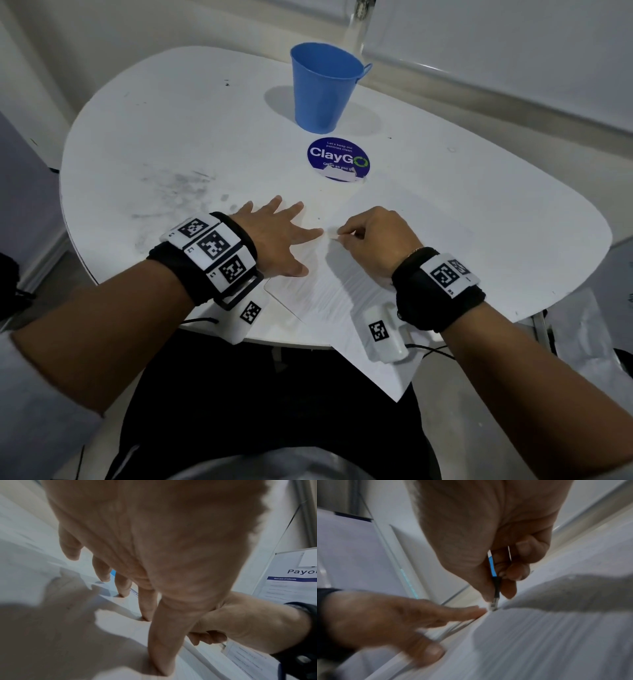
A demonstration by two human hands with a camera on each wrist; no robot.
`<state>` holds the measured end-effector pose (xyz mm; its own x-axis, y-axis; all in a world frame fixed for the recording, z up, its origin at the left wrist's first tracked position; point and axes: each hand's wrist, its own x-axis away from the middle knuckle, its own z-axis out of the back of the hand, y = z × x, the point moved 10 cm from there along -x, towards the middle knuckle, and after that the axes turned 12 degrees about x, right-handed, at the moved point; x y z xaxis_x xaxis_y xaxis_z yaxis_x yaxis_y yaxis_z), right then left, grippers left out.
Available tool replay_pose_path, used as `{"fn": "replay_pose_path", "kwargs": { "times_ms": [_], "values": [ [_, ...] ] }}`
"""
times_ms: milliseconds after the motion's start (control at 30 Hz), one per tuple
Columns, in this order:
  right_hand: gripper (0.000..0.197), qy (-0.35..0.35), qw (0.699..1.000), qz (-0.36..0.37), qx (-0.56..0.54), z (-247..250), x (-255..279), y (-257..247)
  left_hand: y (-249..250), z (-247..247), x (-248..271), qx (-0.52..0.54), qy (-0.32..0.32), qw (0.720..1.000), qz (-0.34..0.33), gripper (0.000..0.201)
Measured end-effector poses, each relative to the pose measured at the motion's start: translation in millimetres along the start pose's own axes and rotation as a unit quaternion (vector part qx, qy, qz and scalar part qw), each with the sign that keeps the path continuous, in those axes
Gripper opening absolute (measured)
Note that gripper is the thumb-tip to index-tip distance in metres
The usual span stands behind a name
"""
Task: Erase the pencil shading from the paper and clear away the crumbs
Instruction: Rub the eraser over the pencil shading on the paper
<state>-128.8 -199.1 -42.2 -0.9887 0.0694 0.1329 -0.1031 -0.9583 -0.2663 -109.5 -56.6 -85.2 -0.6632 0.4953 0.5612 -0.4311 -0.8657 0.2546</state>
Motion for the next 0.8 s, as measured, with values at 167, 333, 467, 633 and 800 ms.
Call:
{"fn": "replay_pose_path", "kwargs": {
  "times_ms": [167,333,467,633,800],
  "values": [
    [0.015,-0.070,0.993,0.093,0.026,-17.6,20.7,-34.0,-0.1,-2.8,-3.6,-0.002,-0.008,1.000,0.004,0.077],
    [0.017,-0.020,0.998,0.048,0.039,-4.6,4.5,-25.6,-0.7,-2.6,-2.4,-0.008,-0.004,1.000,0.005,0.079],
    [0.016,-0.048,0.994,0.090,0.033,-15.4,13.7,-41.2,-2.0,-0.8,-0.4,0.001,-0.008,1.000,0.006,0.082],
    [0.018,-0.032,0.996,0.063,0.047,-7.4,4.6,-32.0,0.3,0.0,0.0,0.000,-0.003,1.000,0.001,0.081],
    [0.016,-0.029,0.998,0.034,0.051,-0.9,-1.5,-25.3,-0.7,-0.2,-0.1,0.006,-0.009,1.000,0.004,0.081]
  ]
}}
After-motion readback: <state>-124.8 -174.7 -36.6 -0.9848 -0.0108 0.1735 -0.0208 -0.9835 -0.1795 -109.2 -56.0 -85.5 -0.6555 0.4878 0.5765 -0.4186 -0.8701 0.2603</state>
